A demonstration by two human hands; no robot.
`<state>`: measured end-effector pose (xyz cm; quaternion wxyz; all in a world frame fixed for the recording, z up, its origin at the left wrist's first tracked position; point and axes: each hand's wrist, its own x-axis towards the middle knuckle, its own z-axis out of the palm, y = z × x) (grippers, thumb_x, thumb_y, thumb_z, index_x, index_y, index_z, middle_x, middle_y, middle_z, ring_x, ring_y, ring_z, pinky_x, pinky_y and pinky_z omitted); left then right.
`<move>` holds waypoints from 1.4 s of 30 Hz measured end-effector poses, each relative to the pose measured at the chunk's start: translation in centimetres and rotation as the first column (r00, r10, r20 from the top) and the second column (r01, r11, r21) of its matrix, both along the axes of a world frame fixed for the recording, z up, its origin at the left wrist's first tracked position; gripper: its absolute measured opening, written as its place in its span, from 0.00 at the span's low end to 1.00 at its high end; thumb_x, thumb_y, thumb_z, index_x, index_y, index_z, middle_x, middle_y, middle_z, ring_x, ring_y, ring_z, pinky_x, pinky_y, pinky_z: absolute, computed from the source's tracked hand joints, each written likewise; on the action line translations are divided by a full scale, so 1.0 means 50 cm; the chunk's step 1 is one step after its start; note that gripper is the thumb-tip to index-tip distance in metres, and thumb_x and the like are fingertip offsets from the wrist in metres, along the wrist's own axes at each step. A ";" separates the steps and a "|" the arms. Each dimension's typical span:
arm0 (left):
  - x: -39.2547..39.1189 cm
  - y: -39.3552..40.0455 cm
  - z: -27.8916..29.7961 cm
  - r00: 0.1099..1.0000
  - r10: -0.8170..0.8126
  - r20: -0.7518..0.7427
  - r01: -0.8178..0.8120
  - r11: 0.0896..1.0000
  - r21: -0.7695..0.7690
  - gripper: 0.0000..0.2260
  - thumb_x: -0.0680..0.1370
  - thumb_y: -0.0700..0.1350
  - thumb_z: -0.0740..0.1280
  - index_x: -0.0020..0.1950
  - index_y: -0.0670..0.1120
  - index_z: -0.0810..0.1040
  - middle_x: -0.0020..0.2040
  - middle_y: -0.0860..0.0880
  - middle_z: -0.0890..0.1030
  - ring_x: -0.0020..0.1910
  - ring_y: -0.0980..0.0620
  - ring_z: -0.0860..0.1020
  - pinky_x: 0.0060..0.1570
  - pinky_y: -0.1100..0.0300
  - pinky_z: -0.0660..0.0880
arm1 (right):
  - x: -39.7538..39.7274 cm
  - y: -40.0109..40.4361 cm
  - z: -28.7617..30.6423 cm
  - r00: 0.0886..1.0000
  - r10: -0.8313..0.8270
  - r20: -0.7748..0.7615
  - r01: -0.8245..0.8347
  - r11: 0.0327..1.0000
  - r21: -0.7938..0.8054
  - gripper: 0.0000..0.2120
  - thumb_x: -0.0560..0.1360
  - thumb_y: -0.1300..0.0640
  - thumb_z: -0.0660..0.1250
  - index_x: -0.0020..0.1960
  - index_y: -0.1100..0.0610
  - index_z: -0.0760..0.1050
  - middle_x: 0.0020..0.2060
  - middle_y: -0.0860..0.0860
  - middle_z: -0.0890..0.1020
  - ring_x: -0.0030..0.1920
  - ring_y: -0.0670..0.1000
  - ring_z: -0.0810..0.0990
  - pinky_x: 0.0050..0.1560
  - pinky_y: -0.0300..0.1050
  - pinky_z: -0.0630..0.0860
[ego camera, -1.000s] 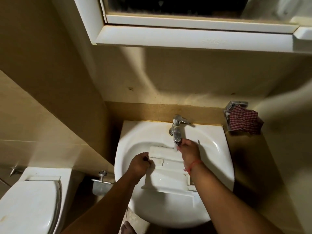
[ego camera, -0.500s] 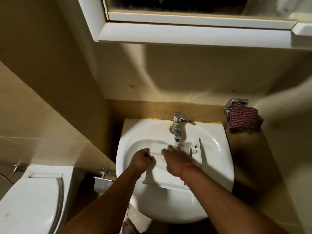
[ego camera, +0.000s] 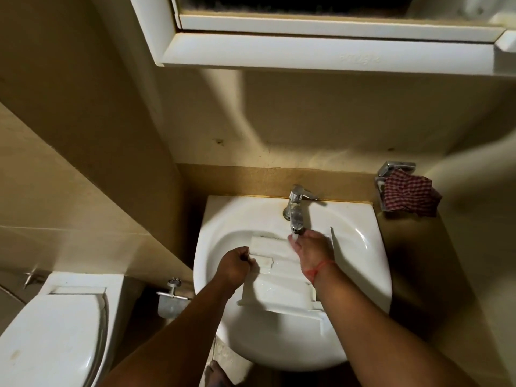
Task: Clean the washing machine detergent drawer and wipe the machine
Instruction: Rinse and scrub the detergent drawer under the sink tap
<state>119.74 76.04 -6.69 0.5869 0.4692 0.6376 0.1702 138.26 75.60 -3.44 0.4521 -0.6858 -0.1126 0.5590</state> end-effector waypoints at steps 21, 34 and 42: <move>-0.020 0.001 0.000 0.998 -0.060 0.014 0.060 0.998 0.037 0.14 0.70 0.33 0.56 0.44 0.40 0.80 0.37 0.49 0.75 0.37 0.51 0.72 0.39 0.57 0.69 | 0.035 -0.050 -0.010 -0.319 0.652 0.688 -0.681 0.347 -0.645 0.27 0.80 0.63 0.53 0.77 0.47 0.59 0.72 0.57 0.65 0.73 0.62 0.63 0.69 0.56 0.67; -0.007 0.013 0.052 0.974 -0.190 0.123 0.172 0.974 0.146 0.15 0.67 0.38 0.59 0.46 0.46 0.83 0.37 0.53 0.79 0.41 0.49 0.77 0.44 0.54 0.72 | 0.143 -0.160 0.037 0.796 0.440 0.416 -0.333 0.892 -0.306 0.08 0.78 0.59 0.63 0.55 0.59 0.78 0.45 0.55 0.85 0.45 0.55 0.83 0.42 0.46 0.77; -0.023 -0.014 0.052 0.972 -0.205 0.116 0.173 0.956 0.238 0.13 0.76 0.43 0.67 0.55 0.58 0.81 0.51 0.45 0.82 0.50 0.46 0.82 0.52 0.50 0.78 | 0.129 -0.223 0.040 0.618 0.385 0.686 -0.309 0.921 -0.238 0.05 0.76 0.60 0.62 0.43 0.59 0.75 0.38 0.52 0.81 0.41 0.53 0.80 0.43 0.47 0.74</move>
